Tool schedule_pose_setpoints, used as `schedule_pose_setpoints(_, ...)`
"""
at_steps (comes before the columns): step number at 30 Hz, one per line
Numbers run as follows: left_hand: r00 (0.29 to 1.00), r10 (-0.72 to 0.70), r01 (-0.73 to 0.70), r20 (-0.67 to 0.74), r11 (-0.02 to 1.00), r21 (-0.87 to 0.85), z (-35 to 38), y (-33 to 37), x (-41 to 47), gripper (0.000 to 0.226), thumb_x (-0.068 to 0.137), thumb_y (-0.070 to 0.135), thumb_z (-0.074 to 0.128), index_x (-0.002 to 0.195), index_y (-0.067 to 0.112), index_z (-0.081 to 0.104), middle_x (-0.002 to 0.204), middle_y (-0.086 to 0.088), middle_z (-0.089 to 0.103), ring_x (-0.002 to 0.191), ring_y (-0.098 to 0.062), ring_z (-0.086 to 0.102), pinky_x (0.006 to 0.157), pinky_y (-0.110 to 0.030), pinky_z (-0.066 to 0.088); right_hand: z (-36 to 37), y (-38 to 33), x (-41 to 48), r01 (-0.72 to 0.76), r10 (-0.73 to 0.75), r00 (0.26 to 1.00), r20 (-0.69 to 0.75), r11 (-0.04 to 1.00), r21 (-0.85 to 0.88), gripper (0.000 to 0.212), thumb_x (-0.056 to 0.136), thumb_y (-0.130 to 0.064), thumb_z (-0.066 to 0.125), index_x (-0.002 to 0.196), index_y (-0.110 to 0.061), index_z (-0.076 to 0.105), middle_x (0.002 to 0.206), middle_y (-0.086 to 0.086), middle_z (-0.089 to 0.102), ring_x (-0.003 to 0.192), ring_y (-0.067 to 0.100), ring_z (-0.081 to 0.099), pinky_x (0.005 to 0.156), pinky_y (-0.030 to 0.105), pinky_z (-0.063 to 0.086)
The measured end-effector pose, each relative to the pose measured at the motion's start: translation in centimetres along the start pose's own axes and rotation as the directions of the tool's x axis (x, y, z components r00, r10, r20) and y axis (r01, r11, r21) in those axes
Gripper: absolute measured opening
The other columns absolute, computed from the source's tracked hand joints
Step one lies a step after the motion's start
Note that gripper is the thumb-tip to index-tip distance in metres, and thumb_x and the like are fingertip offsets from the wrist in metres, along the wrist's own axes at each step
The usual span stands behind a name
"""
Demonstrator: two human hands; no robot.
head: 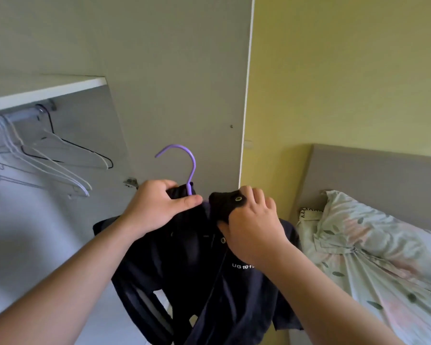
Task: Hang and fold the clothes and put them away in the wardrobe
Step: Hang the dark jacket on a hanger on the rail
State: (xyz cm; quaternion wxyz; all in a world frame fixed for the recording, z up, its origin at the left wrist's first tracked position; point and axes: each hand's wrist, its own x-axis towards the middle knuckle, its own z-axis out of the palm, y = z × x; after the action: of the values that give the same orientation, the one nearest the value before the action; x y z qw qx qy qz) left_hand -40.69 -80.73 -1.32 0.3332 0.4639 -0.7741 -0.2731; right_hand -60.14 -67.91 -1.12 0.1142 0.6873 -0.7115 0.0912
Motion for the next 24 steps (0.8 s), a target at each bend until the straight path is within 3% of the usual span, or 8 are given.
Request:
schedule_pose_setpoints(2,0.999,0.012,-0.013,0.045,0.999,0.04,-0.9,-0.2,-0.3,0.053,0.056,0.072,0.081,0.083,0.026,0.074,0.06,0.005,0.061,0.055,-0.008,0.054,0.058,-0.029,0.046,0.9,-0.5,0.5,-0.009,0.008,1.0,0.004,0.997,0.077,0.02,0.102,-0.038,0.047,0.098,-0.022,0.059,0.102,0.005,0.062,0.084,0.03,0.057,0.067,0.035,0.037)
schedule_pose_setpoints(5,0.998,0.012,-0.018,0.058,0.994,0.107,-2.5,-1.0,-1.0,0.031,0.061,0.044,0.073,0.09,0.035,0.069,0.073,0.009,0.069,0.068,-0.011,0.066,0.067,-0.035,0.056,2.2,-1.7,1.8,0.008,-0.005,1.0,-0.026,0.995,0.101,0.028,0.104,-0.035,0.046,0.079,-0.024,0.04,0.069,-0.002,0.054,0.049,0.023,0.035,0.045,0.029,0.019)
schedule_pose_setpoints(8,0.997,0.009,0.0,-0.072,0.991,0.134,-3.9,-3.0,-2.2,0.033,0.068,0.021,0.071,0.099,0.032,0.066,0.088,0.014,0.067,0.082,-0.01,0.063,0.072,-0.027,0.047,2.7,-3.9,3.1,0.051,-0.047,0.997,-0.062,0.996,0.072,0.029,0.102,-0.034,0.049,0.076,-0.022,0.044,0.055,-0.008,0.03,0.043,0.022,0.029,0.043,0.026,0.014)
schedule_pose_setpoints(12,0.943,0.085,0.016,-0.323,0.955,0.297,-6.5,-6.2,-4.2,0.041,0.074,-0.004,0.064,0.109,0.018,0.065,0.101,0.009,0.058,0.095,-0.012,0.053,0.079,-0.012,0.034,3.5,-6.4,5.0,0.024,-0.019,0.999,-0.046,0.993,0.112,0.029,0.097,-0.022,0.053,0.073,-0.021,0.036,0.056,-0.008,0.036,0.042,0.017,0.032,0.043,0.026,0.019)
schedule_pose_setpoints(16,0.868,0.093,0.138,-0.488,0.899,0.417,-9.5,-9.4,-6.5,0.05,0.071,-0.001,0.067,0.116,0.02,0.064,0.106,0.005,0.062,0.104,-0.02,0.055,0.089,-0.03,0.045,3.7,-10.4,6.9,0.109,-0.093,0.992,-0.087,0.972,0.208,0.032,0.095,-0.014,0.049,0.085,-0.03,0.023,0.059,-0.006,0.042,0.044,0.02,0.038,0.042,0.027,0.026)
schedule_pose_setpoints(19,0.807,-0.132,0.268,-0.575,0.95,0.158,-9.7,-10.9,-7.6,0.057,0.068,0.006,0.071,0.118,0.028,0.055,0.095,0.025,0.054,0.092,0.009,0.05,0.077,-0.022,0.043,4.0,-14.1,8.4,0.198,-0.177,0.979,-0.102,0.944,0.265,0.049,0.092,-0.009,0.049,0.079,-0.036,0.01,0.057,-0.007,0.041,0.042,0.019,0.038,0.042,0.026,0.027)
schedule_pose_setpoints(21,0.748,-0.262,0.301,-0.61,0.953,-0.041,-9.9,-12.2,-7.7,0.062,0.068,0.004,0.075,0.121,0.024,0.051,0.096,0.027,0.051,0.093,0.025,0.048,0.075,-0.014,0.039,4.5,-16.4,9.3,0.24,-0.225,0.971,-0.084,0.924,0.297,0.046,0.09,-0.008,0.048,0.081,-0.036,0.013,0.057,-0.007,0.041,0.042,0.019,0.038,0.042,0.026,0.024)
schedule_pose_setpoints(24,0.639,-0.476,0.368,-0.605,0.879,-0.303,-11.5,-14.7,-7.5,0.074,0.067,0.012,0.083,0.131,0.024,0.047,0.102,0.022,0.061,0.087,0.019,0.058,0.078,-0.016,0.045,5.5,-19.5,10.4,0.282,-0.28,0.958,-0.056,0.895,0.346,0.04,0.088,-0.005,0.046,0.084,-0.035,0.019,0.058,-0.006,0.043,0.043,0.018,0.039,0.042,0.027,0.022)
